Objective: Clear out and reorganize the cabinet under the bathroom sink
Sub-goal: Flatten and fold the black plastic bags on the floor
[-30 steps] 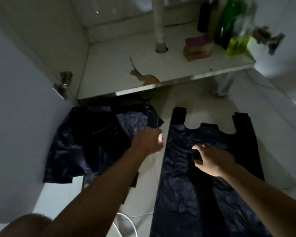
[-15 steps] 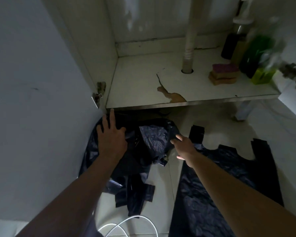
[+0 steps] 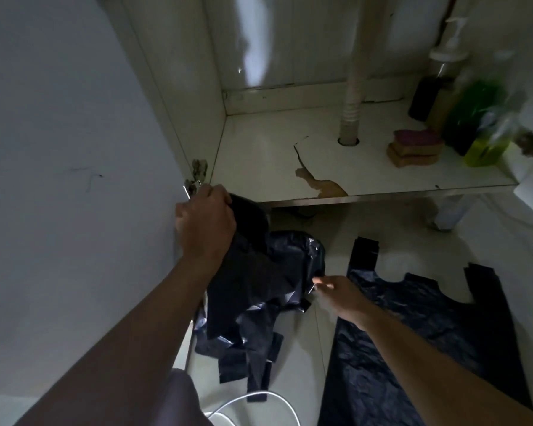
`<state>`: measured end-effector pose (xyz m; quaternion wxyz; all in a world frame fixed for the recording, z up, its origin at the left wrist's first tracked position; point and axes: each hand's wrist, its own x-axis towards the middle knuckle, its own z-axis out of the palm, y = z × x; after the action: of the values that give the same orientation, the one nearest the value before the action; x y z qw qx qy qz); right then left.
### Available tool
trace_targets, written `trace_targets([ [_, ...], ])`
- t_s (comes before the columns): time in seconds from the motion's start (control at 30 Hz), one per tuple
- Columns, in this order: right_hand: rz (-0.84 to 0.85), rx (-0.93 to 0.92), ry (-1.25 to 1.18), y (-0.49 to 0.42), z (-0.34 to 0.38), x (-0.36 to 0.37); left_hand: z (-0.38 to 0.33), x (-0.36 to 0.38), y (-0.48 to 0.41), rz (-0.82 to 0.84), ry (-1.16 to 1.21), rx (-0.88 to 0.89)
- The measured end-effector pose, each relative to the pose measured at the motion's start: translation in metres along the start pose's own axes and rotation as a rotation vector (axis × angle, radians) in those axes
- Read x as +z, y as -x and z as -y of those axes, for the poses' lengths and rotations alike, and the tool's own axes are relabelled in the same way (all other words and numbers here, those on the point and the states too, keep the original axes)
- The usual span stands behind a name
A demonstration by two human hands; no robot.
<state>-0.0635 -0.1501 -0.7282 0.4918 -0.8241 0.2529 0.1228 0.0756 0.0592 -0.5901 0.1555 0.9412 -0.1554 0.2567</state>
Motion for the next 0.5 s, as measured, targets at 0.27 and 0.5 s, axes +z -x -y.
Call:
trace_targets([
  [0.27, 0.211, -0.149, 0.184, 0.048, 0.049, -0.025, -0.044, -0.087, -0.058, -0.086, 0.53, -0.403],
  [0.5, -0.09, -0.791, 0.071, 0.13, 0.12, -0.07, -0.089, -0.139, -0.093, -0.052, 0.851, -0.622],
])
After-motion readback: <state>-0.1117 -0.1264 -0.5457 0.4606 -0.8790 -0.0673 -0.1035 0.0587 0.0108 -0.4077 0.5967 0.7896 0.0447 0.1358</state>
